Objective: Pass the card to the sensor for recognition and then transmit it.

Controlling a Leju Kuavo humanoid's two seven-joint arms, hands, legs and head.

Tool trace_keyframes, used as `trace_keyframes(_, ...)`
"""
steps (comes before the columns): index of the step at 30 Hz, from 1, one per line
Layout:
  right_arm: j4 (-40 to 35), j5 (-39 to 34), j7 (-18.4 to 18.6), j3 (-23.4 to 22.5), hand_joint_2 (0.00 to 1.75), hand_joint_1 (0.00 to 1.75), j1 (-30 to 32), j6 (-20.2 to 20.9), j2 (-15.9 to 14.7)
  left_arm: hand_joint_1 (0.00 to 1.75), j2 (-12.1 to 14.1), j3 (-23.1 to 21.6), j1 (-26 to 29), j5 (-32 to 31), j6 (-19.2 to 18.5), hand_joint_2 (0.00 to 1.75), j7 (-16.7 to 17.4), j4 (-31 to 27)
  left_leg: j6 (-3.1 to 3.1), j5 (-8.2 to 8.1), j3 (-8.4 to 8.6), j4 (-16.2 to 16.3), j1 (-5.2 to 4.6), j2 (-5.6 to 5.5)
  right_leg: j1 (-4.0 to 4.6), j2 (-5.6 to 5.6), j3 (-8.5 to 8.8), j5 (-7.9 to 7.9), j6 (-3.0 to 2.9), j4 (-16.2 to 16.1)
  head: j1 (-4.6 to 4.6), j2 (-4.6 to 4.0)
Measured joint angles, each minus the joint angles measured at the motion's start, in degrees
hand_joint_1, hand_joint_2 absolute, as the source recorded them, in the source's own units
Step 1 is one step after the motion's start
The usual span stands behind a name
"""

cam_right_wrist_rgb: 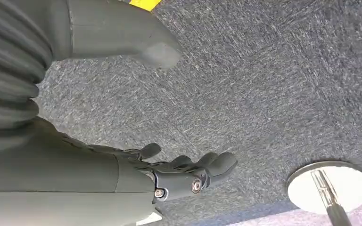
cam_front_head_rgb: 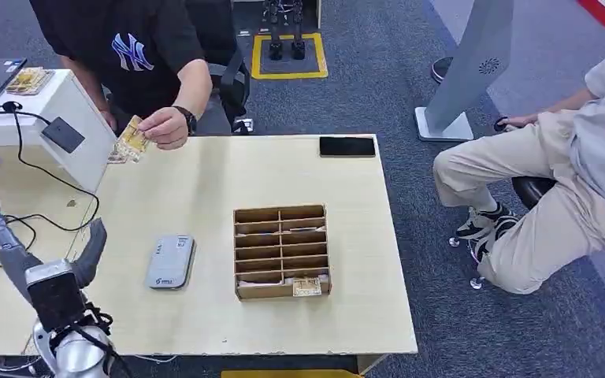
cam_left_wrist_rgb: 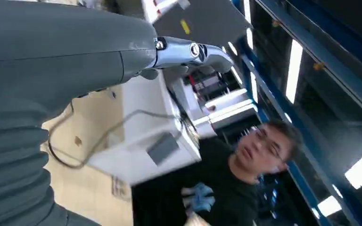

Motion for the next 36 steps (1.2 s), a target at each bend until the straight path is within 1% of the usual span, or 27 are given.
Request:
trace_keyframes(2, -0.11, 0.00, -0.05, 0.00, 1.75, 0.00, 0.00, 0.06, 0.04, 0.00, -0.30, -2.10, 0.27, -0.82, 0.09, 1.75, 0.02, -0.46, 0.00, 0.00, 0.00, 0.00, 0.00, 0.00, 0.00, 0.01, -0.01, 0.00, 0.00, 0.00, -0.02, 0.00)
trace_keyframes(6, -0.15, 0.18, -0.09, 0.00, 1.75, 0.00, 0.01, 0.24, 0.07, 0.00, -0.50, -6.08, 0.71, -5.80, 1.38, 1.75, 0.22, -1.12, 0.00, 0.00, -0.01, -0.01, 0.00, 0.00, 0.00, 0.00, 0.00, -0.01, 0.00, 0.00, -0.02, 0.00)
trace_keyframes(9, -0.15, 0.20, -0.13, 0.00, 1.75, 0.00, 0.01, 0.50, 0.07, 0.00, -0.52, -8.92, 1.20, -7.74, 1.86, 1.75, 0.57, -1.40, 0.00, 0.00, -0.03, -0.01, 0.00, 0.00, 0.00, 0.00, 0.00, -0.01, 0.00, 0.00, -0.04, 0.00)
trace_keyframes(14, -0.13, 0.26, -0.40, 0.00, 1.75, 0.00, 0.01, 0.70, 0.07, 0.00, -0.55, -12.11, 1.31, -11.50, 2.21, 1.75, 1.45, -1.40, 0.01, 0.00, -0.03, 0.00, 0.00, -0.01, 0.00, -0.01, 0.00, -0.01, 0.00, 0.00, -0.02, 0.00)
trace_keyframes(18, -0.07, 0.26, -0.57, 0.00, 1.75, 0.00, 0.00, 0.92, 0.07, 0.00, -0.63, -13.27, 1.29, -13.66, 2.27, 1.75, 2.36, -1.40, 0.00, 0.00, -0.02, 0.00, 0.00, 0.00, 0.00, 0.00, -0.02, -0.01, 0.00, 0.00, -0.02, 0.00)
trace_keyframes(19, -0.02, 0.28, -0.61, 0.00, 1.75, 0.00, 0.00, 0.94, 0.07, 0.00, -0.83, -13.31, 1.30, -15.25, 2.29, 1.75, 2.05, -1.40, 0.00, 0.00, -0.03, 0.00, 0.00, 0.00, 0.00, -0.01, -0.01, -0.01, 0.00, 0.00, -0.04, 0.00)
trace_keyframes(21, 0.09, 0.35, -0.92, 0.02, 1.75, 0.00, -0.03, 0.98, 0.05, 0.00, -1.88, -13.29, 1.31, -22.16, 2.40, 1.75, -0.31, -1.32, 0.01, 0.00, -0.05, -0.01, 0.00, -0.02, 0.00, -0.03, 0.00, -0.01, 0.00, 0.00, -0.02, 0.00)
trace_keyframes(22, 0.24, 0.53, -1.12, 0.11, 1.75, 0.00, -0.06, 1.03, 0.05, 0.00, -2.73, -13.00, 1.31, -25.92, 2.43, 1.75, -2.13, -1.29, 0.01, 0.00, -0.06, -0.01, 0.00, -0.02, 0.00, -0.02, 0.00, -0.01, 0.00, 0.00, -0.02, 0.00)
trace_keyframes(23, 0.33, 0.72, -1.16, 0.15, 1.75, 0.00, -0.07, 1.03, 0.05, 0.00, -3.55, -12.58, 1.30, -28.15, 2.45, 1.75, -3.40, -1.29, 0.01, -0.01, -0.08, 0.00, 0.00, -0.01, 0.00, -0.02, 0.00, -0.01, 0.00, 0.00, -0.02, 0.00)
trace_keyframes(24, 0.59, 1.31, -1.25, 0.41, 1.75, 0.00, -0.07, 1.05, 0.02, 0.00, -5.52, -10.54, 1.26, -33.38, 2.47, 1.75, -6.59, -1.27, 0.01, -0.01, -0.08, 0.00, 0.00, -0.01, 0.00, -0.02, 0.00, 0.00, 0.01, 0.00, 0.00, 0.00)
trace_keyframes(25, 0.83, 1.70, -1.25, 0.72, 1.75, 0.00, -0.10, 1.03, -0.06, 0.00, -7.00, -8.60, 1.10, -37.07, 2.47, 1.75, -8.23, -1.29, 0.01, -0.01, -0.08, 0.00, 0.00, -0.01, -0.01, -0.02, 0.00, 0.00, 0.01, 0.00, -0.02, 0.00)
trace_keyframes(26, 1.20, 2.25, -1.23, 1.16, 1.75, 0.00, -0.15, 1.01, -0.15, 0.00, -8.28, -6.35, 0.75, -41.48, 2.47, 1.75, -9.27, -1.29, 0.01, -0.01, -0.08, 0.00, 0.00, -0.01, -0.01, -0.02, 0.00, 0.00, 0.01, 0.00, 0.00, 0.00)
trace_keyframes(27, 1.51, 2.62, -1.23, 1.53, 1.75, 0.00, -0.24, 1.01, -0.28, 0.00, -9.28, -4.12, 0.23, -45.65, 2.47, 1.75, -9.29, -1.29, 0.01, -0.01, -0.07, 0.00, -0.01, -0.01, -0.01, -0.02, 0.00, 0.00, 0.01, 0.00, -0.02, 0.00)
trace_keyframes(28, 1.88, 2.75, -1.20, 1.83, 1.75, 0.00, -0.39, 0.98, -0.39, 0.00, -10.14, -2.11, -0.13, -48.11, 2.49, 1.75, -9.24, -1.29, 0.01, -0.01, -0.04, 0.00, 0.00, 0.01, 0.00, 0.00, 0.00, 0.00, 0.01, 0.00, 0.00, 0.00)
trace_keyframes(31, 2.47, 3.15, -1.12, 2.60, 1.75, 0.00, -0.49, 0.96, -0.63, 0.00, -10.49, 1.36, -0.10, -49.71, 2.49, 1.75, -9.22, -1.29, 0.00, 0.00, 0.01, -0.01, 0.03, 0.01, 0.02, 0.00, -0.02, 0.00, 0.00, 0.00, -0.09, 0.00)
trace_keyframes(34, 2.90, 3.21, -1.09, 2.84, 1.75, 0.00, -0.69, 0.94, -0.87, 0.00, -10.56, 3.25, -0.10, -49.97, 2.49, 1.75, -9.22, -1.29, -0.01, 0.01, 0.01, -0.03, 0.03, 0.02, 0.02, 0.01, -0.02, -0.01, -0.01, 0.02, -0.09, 0.00)
trace_keyframes(36, 3.10, 3.08, -1.09, 2.86, 1.75, 0.00, -0.73, 0.94, -0.96, 0.00, -10.58, 3.72, -0.10, -50.12, 2.51, 1.75, -9.22, -1.29, -0.01, 0.01, 0.00, -0.03, 0.03, 0.00, 0.02, 0.00, -0.01, -0.01, -0.01, 0.02, -0.09, 0.00)
